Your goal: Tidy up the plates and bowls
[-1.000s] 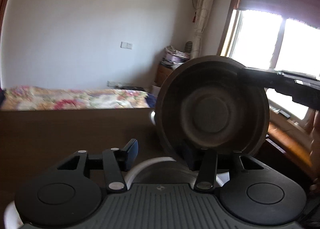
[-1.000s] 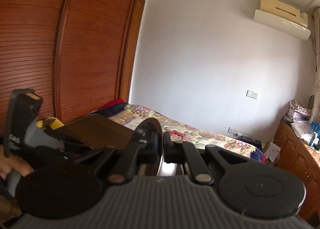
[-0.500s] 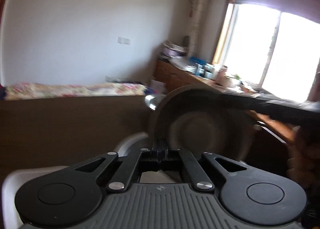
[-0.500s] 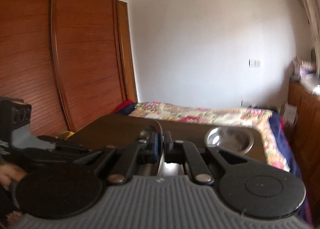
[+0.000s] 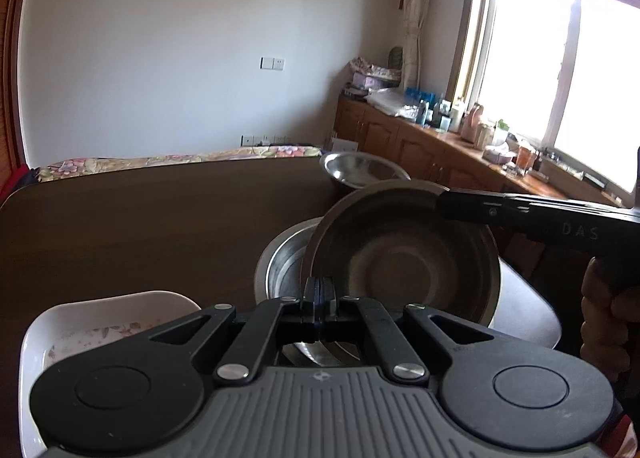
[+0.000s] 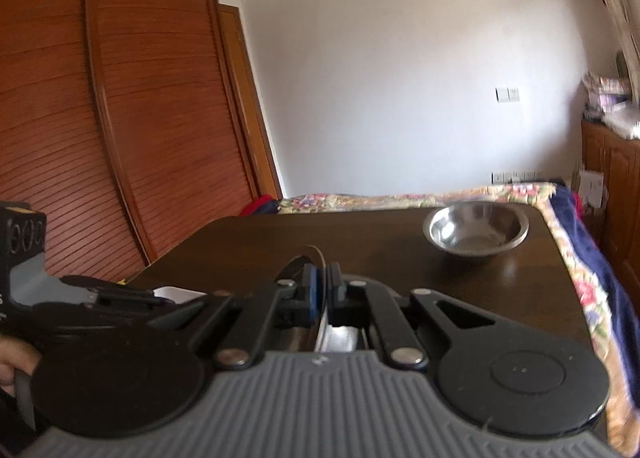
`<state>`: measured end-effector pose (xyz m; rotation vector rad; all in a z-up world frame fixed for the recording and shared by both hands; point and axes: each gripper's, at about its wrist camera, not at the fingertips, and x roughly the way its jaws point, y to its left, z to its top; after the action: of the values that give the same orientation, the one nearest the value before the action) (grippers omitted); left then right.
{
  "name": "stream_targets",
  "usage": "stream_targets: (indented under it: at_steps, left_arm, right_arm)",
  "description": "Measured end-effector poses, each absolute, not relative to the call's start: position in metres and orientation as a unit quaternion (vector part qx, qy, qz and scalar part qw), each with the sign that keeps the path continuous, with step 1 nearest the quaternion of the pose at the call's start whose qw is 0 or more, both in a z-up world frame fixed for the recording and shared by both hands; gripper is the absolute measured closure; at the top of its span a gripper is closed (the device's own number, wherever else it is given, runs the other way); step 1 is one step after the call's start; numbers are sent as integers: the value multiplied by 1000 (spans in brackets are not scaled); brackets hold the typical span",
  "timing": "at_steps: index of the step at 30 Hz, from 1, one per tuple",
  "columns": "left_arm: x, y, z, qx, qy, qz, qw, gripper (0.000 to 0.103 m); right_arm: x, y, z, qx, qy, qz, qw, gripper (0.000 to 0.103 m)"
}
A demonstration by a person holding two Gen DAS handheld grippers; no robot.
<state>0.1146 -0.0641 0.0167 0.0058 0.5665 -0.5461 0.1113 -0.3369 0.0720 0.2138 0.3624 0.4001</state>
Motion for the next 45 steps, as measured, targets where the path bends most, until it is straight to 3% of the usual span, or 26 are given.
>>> stream_targets:
  at_steps: [6,18,22,27,33,37,41,45]
  left_arm:
    - [121,-65,7,14,284,-261,922,76]
    - [129,-73,8,25,277,-264,923,75]
    - [134,-79,10,38,275,-264,924,74]
    - [141,-88,14,54,275,-265,923,71]
    - [161,-105,28,78,268,-263,923,60]
    - [180,-121,37,87,262,-261,925,37]
    - [203,-137,42,90,264,-263,924,24]
    - [226,-157,44,105,265,-264,921,23]
  right_arm:
    - [120,-341,53,115,193,201,954,97]
    - [124,-336,51,25,200,190,961,93]
    - [122,-337,56,-3,189,192,963,55]
    - [124,-347,64,-7,181,200,963,56]
    - [145,-373,74,-12,176,180,968,56]
    - [163,-390,77,-18,174,164,971,56]
    - [185,-409,78,-14,184,153,971,55]
    - [211,-421,71,-13,205,147,967,55]
